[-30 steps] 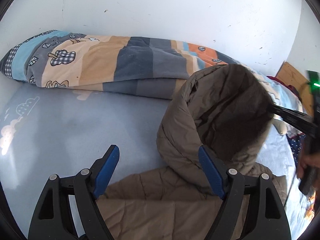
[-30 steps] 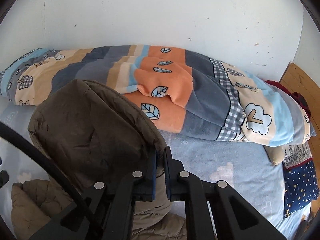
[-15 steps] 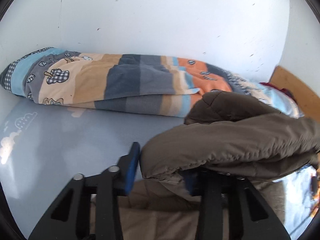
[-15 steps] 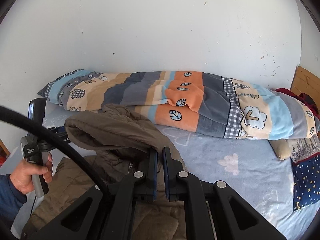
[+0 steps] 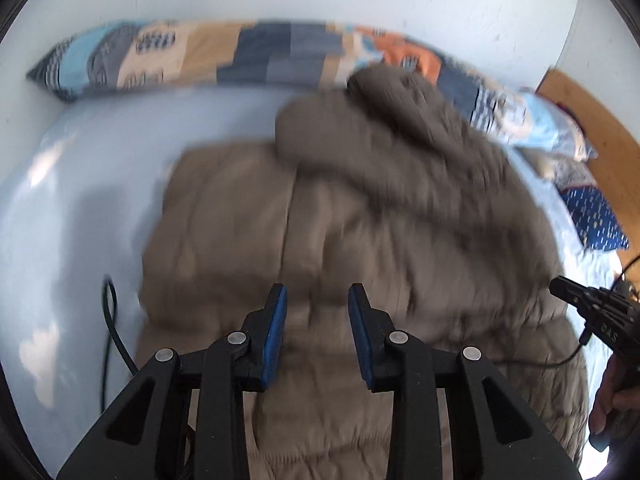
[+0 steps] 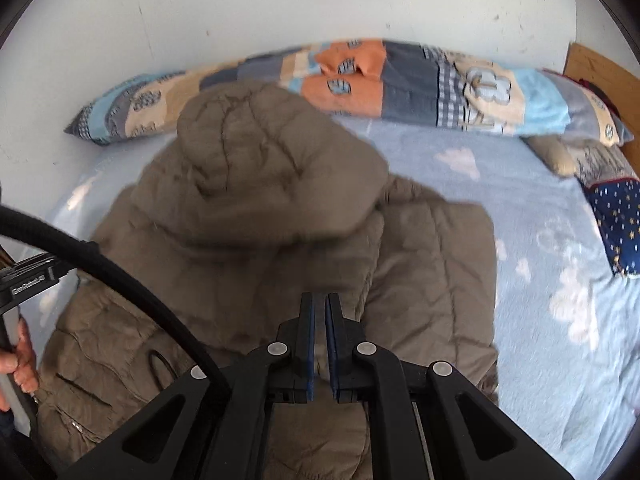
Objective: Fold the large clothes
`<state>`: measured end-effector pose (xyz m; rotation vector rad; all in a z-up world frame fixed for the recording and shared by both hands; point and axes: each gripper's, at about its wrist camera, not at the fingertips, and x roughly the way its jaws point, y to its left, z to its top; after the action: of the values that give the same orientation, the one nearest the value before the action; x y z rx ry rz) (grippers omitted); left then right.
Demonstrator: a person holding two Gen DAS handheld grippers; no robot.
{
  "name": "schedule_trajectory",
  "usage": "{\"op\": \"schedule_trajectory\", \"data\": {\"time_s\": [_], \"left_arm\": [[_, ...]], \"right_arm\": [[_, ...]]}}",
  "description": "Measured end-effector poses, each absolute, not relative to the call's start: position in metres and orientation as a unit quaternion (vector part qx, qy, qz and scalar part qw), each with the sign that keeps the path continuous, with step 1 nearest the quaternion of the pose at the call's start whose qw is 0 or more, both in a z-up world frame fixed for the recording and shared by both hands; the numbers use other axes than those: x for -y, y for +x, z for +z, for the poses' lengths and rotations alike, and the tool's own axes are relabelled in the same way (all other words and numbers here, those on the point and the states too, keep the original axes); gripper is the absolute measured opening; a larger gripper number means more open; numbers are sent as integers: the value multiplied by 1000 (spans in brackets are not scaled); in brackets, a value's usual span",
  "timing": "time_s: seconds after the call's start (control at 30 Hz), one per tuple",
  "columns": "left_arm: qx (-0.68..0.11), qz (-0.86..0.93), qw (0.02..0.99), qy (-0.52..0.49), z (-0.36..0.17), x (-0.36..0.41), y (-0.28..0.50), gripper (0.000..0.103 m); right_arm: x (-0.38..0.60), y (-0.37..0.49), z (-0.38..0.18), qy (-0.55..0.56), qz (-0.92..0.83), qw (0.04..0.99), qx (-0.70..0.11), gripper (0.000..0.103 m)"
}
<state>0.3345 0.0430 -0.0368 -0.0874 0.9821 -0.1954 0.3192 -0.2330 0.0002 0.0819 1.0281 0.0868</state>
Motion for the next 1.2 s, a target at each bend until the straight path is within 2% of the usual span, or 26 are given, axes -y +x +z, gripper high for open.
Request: {"op": "schedule_trajectory", "data": {"time_s": [0.07, 0.1, 0.2, 0.37, 0.53, 0.7, 0.77, 0.87, 0.93, 1.1, 1.2], "left_arm": [[-484, -91, 869, -54, -42, -47, 315, 31], [-481, -95, 869, -64, -40, -49, 308, 34], [-455, -93, 882, -73, -27, -55, 296, 49], [-414, -102, 900, -96, -15, -63, 306, 59], [-414, -104, 899, -94, -9, -62, 330, 59], [-424, -99, 896, -82, -9, -68, 337, 61], [-432, -92, 893, -81, -12, -71, 340, 61], [-442, -93, 888, -82, -16, -72, 344, 61], [-443, -94, 888, -79, -15, -72, 345, 61], [-436, -100, 890, -82, -8, -74, 340, 62], [-431, -98, 893, -81, -3, -75, 335, 62]], "right_arm": [[234, 314, -18, 52, 42, 840, -538, 7], [236, 306, -14, 62, 37, 840, -538, 7], [248, 291, 17, 95, 45, 861, -497, 13], [248, 292, 58, 129, 66, 878, -457, 14], [203, 340, 63, 87, 88, 882, -455, 14], [155, 398, 40, 72, 90, 879, -463, 15], [141, 418, 16, 67, 73, 871, -482, 15], [134, 433, -42, 72, 52, 829, -552, 15], [135, 429, -58, 78, 54, 832, -547, 15], [150, 407, -17, 110, 82, 839, -526, 15], [170, 367, 25, 119, 95, 855, -495, 24]]}}
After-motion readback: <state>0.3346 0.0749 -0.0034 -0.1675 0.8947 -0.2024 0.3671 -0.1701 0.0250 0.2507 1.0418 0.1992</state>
